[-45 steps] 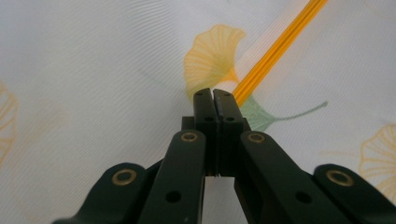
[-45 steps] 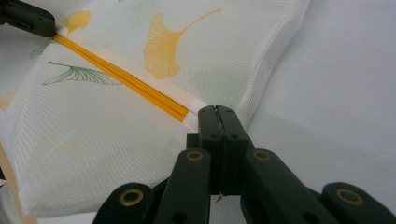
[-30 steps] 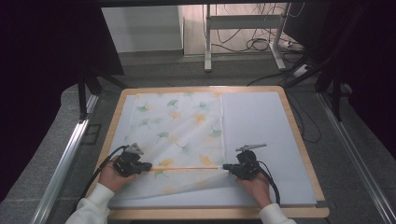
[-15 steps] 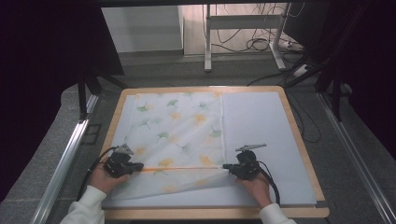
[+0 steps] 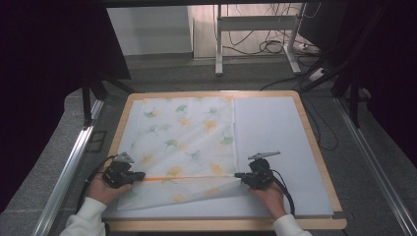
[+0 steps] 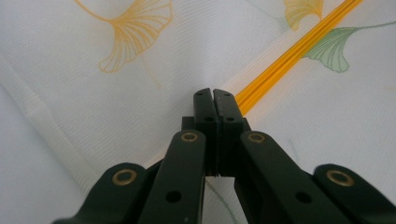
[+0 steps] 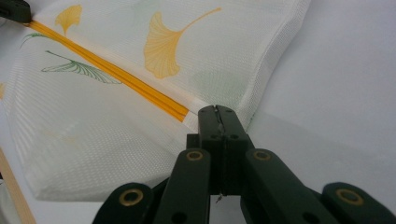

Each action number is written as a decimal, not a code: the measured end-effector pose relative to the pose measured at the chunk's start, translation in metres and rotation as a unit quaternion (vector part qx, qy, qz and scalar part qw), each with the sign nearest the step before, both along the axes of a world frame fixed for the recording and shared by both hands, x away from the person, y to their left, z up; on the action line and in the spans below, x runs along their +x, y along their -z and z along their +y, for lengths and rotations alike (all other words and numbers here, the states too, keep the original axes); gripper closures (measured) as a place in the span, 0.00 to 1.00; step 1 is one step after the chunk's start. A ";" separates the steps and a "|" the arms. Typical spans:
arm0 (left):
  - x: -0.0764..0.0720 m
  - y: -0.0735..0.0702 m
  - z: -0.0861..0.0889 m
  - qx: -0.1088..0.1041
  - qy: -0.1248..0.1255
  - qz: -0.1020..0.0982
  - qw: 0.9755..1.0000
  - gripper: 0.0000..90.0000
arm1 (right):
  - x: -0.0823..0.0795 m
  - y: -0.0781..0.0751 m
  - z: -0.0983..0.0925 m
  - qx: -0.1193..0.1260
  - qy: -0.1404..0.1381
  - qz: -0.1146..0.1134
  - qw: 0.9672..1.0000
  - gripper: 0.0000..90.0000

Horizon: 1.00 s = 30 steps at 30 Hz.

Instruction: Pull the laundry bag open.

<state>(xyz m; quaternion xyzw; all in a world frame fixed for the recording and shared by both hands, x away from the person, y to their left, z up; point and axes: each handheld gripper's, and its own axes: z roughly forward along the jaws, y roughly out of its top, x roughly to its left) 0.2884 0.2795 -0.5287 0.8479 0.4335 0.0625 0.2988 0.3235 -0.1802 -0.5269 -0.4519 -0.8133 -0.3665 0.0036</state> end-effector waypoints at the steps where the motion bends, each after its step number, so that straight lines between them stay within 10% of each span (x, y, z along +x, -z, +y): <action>1: 0.000 0.000 0.001 0.000 0.000 0.000 1.000 1.00 | 0.000 0.000 0.000 0.000 0.000 0.000 1.000 1.00; 30: -0.009 0.001 0.027 -0.001 -0.023 0.006 1.000 1.00 | 0.000 0.000 0.000 -0.002 0.000 -0.001 1.000 1.00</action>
